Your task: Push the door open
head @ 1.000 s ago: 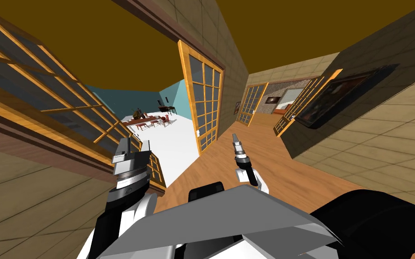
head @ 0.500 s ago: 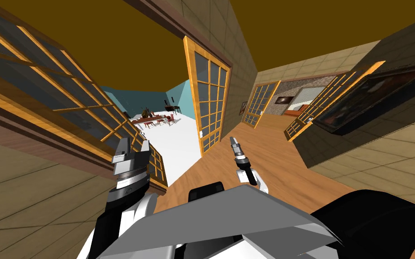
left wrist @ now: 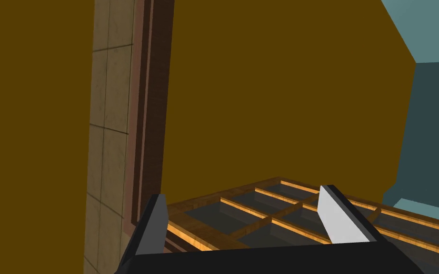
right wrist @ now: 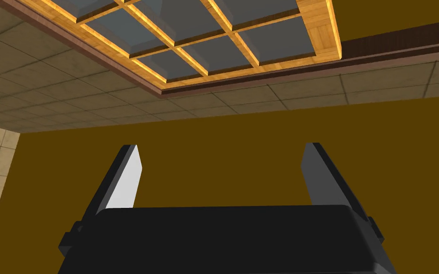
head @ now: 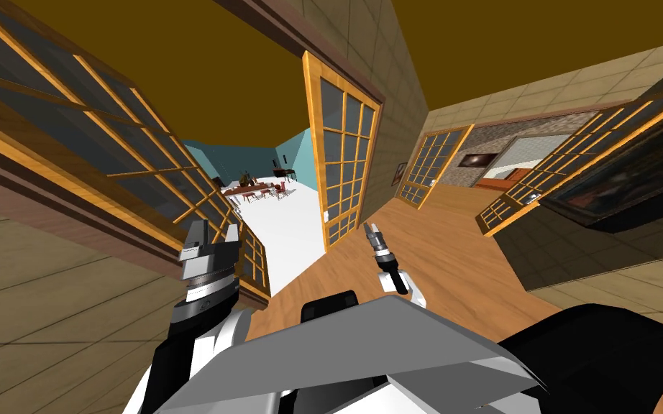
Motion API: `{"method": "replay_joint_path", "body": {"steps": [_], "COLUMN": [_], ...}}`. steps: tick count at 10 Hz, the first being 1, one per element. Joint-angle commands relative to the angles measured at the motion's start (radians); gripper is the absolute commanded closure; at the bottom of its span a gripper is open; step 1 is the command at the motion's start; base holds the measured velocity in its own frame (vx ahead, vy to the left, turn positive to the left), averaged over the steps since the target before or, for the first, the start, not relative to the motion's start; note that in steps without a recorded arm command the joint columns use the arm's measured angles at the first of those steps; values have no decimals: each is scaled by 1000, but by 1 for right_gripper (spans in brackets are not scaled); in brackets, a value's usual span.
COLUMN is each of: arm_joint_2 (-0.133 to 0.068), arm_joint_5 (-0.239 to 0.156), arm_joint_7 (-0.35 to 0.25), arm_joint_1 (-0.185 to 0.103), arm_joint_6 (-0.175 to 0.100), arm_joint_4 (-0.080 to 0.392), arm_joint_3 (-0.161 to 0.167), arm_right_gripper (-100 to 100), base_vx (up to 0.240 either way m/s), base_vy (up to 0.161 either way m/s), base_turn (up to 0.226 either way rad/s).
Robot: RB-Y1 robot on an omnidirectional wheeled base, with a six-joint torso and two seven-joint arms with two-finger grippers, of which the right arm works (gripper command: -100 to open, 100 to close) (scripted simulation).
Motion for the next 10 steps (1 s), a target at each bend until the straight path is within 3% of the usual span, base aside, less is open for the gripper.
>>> {"method": "replay_joint_path", "body": {"steps": [1,3,4,10], "arm_joint_2": [0,0,0,8], "arm_joint_5": [25,56,56,149], "arm_joint_7": [37,78,78,198], "arm_joint_1": [-9,-23,-23,-66], "arm_joint_6": [-17,-28,-28,-60], "arm_joint_4": [48,98,102,260], "arm_joint_3": [-13,-30,-30,-78], "arm_right_gripper": [-100,-100,-100,-100], "base_vx": [86,97,65,81], "base_vy": [-34,-28,-21,-34], "base_turn": [141,147,53,144]}}
